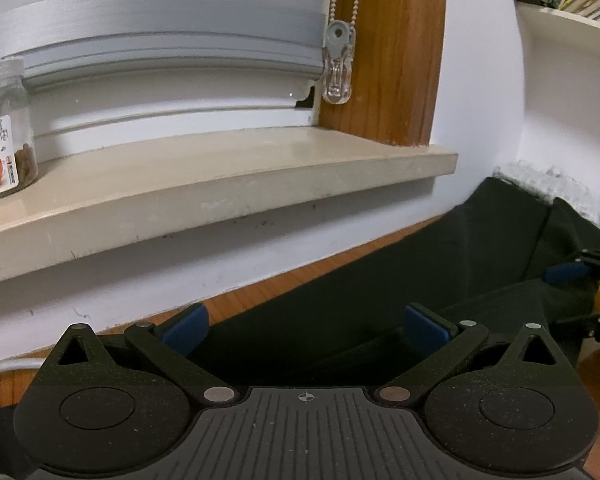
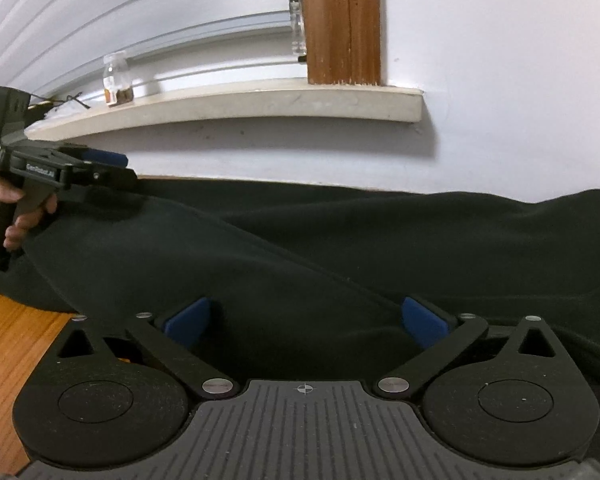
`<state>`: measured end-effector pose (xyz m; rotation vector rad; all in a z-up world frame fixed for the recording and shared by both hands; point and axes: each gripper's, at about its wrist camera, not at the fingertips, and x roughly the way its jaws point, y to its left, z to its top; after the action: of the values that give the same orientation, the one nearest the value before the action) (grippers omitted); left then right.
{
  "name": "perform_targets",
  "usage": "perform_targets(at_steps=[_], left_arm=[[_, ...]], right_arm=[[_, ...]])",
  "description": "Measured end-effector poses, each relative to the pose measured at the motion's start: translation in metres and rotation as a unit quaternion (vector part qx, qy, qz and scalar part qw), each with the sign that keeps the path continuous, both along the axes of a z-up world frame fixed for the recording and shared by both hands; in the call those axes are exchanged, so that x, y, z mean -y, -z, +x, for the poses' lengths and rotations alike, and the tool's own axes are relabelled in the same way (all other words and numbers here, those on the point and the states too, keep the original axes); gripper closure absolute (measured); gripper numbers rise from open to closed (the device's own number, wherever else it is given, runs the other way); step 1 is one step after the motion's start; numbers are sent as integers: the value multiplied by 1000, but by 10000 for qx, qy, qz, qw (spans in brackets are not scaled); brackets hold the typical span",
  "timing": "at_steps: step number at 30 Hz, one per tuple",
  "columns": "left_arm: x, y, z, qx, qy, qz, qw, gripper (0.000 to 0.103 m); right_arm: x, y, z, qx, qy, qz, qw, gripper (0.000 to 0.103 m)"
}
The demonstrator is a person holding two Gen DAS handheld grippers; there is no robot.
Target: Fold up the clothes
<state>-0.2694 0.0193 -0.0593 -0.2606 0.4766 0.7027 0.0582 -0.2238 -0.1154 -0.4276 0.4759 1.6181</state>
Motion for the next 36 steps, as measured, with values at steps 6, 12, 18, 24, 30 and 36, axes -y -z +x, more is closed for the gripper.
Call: perform_targets(at_steps=[6, 12, 18, 24, 30, 36], left_arm=[[-2, -1, -1, 7, 26, -70, 10000, 0], [8, -4, 1, -93, 24, 242, 9997, 0], [22, -16, 27, -550, 894, 350, 9939, 0], [23, -23, 83, -1324, 1894, 183, 9728, 11], [18, -8, 101, -1421, 2322, -370, 9615, 37], [20, -4, 94, -1400, 2388, -465, 9598, 71]], right_arm=[[-6, 1, -1, 29, 55, -47, 10000, 0], [14, -5, 9, -135, 126, 219, 9996, 2], [84, -23, 44, 706, 666, 161, 9951, 2], [124, -33, 103, 1380, 1083, -142, 9844, 3], [134, -29, 142, 1851, 1101, -522, 9751, 26], [133, -18, 156, 2136, 923, -638, 9705, 66]])
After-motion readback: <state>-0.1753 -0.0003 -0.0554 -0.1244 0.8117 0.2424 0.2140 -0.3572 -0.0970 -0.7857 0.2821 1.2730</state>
